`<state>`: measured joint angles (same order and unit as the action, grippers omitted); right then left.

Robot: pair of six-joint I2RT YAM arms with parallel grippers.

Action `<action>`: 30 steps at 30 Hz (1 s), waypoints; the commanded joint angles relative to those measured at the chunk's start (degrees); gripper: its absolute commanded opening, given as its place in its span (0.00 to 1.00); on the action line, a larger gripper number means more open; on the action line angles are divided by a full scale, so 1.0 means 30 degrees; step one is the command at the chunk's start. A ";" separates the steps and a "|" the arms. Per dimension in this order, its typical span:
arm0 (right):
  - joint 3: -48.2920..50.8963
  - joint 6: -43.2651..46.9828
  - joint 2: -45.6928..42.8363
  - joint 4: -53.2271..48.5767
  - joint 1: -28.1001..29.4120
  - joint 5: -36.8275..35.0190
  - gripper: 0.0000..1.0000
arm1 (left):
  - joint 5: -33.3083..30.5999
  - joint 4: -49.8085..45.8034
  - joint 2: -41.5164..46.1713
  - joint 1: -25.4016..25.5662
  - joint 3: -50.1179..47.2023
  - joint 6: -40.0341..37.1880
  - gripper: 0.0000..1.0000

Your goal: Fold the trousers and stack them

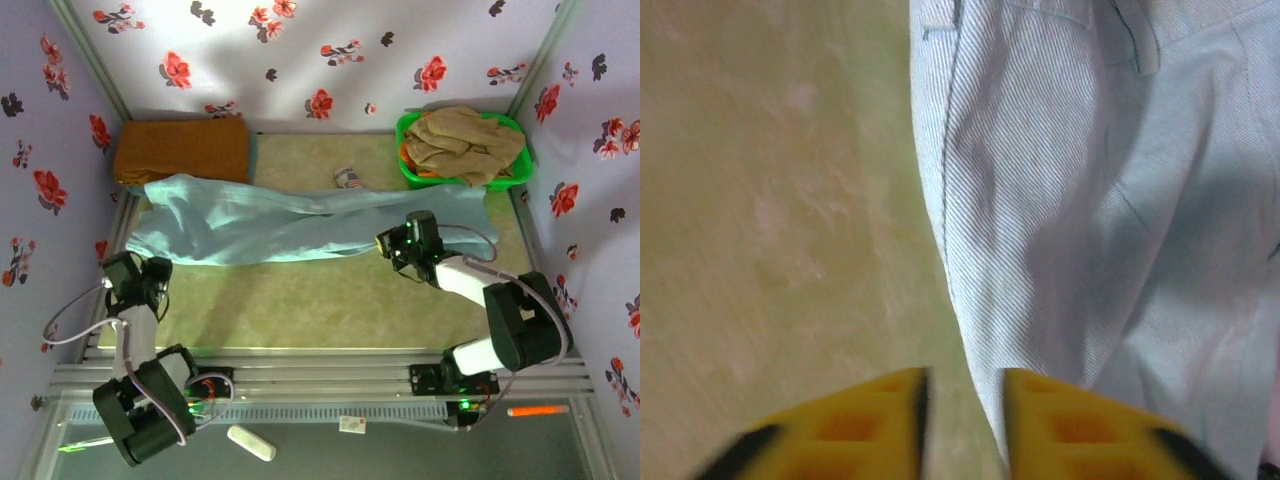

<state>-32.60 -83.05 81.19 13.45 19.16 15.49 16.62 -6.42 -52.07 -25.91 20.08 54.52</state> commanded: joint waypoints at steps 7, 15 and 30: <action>0.0843 0.0224 -0.0087 0.0444 0.0139 -0.0071 0.00 | 0.2409 0.4298 -0.4392 0.2112 -0.0871 0.0946 0.99; 0.1194 0.1205 -0.1332 -0.0729 -0.0048 -0.0197 0.00 | 0.2083 0.7898 -0.7705 0.1988 -0.0463 0.1289 0.00; 0.1447 0.3649 -0.3513 -0.3835 -0.0351 -0.1006 0.00 | 0.1947 0.3669 -0.3999 0.2002 0.0515 0.1257 0.82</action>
<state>-28.97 -73.95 70.30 2.94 18.48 13.93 21.28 5.54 -63.75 -20.23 20.25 58.43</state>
